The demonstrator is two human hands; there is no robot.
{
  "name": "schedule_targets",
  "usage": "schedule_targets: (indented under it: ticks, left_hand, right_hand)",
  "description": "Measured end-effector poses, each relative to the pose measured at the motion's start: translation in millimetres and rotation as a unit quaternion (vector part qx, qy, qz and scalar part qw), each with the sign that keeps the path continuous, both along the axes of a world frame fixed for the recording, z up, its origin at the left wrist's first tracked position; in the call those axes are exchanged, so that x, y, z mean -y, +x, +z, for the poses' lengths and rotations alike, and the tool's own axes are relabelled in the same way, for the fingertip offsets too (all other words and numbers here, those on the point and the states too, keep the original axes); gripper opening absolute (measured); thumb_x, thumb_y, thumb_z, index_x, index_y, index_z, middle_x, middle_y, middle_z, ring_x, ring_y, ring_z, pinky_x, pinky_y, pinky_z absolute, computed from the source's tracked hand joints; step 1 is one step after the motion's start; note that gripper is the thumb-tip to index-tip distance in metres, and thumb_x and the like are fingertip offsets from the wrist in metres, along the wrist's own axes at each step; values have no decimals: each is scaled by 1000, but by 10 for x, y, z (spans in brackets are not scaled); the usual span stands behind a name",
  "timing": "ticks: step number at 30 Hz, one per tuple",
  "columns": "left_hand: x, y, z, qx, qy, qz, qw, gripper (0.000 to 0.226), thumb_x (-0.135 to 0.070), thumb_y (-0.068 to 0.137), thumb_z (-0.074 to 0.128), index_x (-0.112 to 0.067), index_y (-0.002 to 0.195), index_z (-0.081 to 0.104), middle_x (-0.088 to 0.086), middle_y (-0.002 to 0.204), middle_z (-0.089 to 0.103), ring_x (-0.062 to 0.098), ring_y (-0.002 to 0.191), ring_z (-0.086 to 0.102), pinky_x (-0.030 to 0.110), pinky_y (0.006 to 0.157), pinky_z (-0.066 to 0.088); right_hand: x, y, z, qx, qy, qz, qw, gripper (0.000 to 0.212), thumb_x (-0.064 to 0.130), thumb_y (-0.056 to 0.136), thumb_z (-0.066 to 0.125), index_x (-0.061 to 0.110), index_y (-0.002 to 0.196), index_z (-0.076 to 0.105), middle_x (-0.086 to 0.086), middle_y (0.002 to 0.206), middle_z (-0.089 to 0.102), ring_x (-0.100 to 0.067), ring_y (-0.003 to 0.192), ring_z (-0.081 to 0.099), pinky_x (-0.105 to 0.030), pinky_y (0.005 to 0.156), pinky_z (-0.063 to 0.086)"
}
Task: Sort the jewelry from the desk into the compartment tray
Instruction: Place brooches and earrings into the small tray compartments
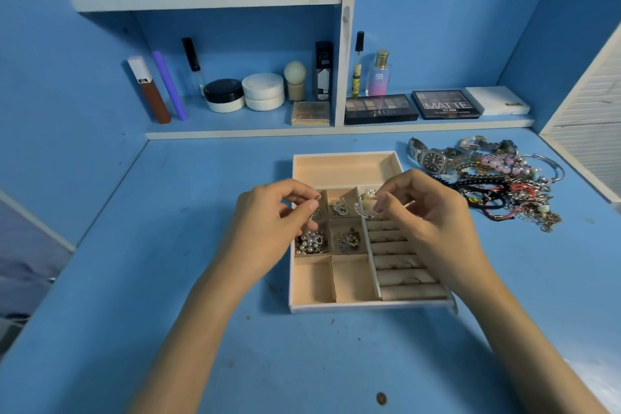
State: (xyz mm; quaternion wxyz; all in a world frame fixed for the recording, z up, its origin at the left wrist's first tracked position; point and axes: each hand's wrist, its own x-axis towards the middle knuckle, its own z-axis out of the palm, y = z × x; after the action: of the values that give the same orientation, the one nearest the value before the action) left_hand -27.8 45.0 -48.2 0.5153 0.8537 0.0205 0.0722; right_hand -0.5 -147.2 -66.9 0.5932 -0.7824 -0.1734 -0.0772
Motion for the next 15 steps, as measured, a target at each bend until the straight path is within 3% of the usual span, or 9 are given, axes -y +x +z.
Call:
schedule_targets:
  ticks: [3,7,11,15]
  left_hand:
    - [-12,-2,-42,1,50,-9,999,10,-13,85,62,-21,85,68,-8,76,67,2,64,67,14,65,52]
    - [-12,-18,-43,18,142,-22,989,9,-19,83,64,-26,84,70,-19,73,63,-10,77,57,0,63,39]
    - [-21,-18,-54,23,204,-25,978,6,-25,82,65,-29,81,69,-23,66,56,-3,72,54,2,63,36]
    - [-38,-2,-100,41,251,-38,966,7,-28,82,64,-29,85,70,-19,77,51,7,79,46,10,66,31]
  right_hand:
    - [3,3,8,2,0,0,1000,10,12,87,63,15,77,63,-6,71,66,-15,62,56,-18,55,41]
    - [8,2,19,3,0,2,1000,9,14,87,63,16,78,62,-6,71,66,-24,66,59,-24,57,45]
    - [11,4,39,6,-3,3,1000,8,15,86,63,15,78,62,-7,70,66,-25,67,60,-27,58,47]
    - [14,9,50,12,-8,1,1000,8,14,85,63,17,77,62,-6,70,66,-25,66,60,-31,59,48]
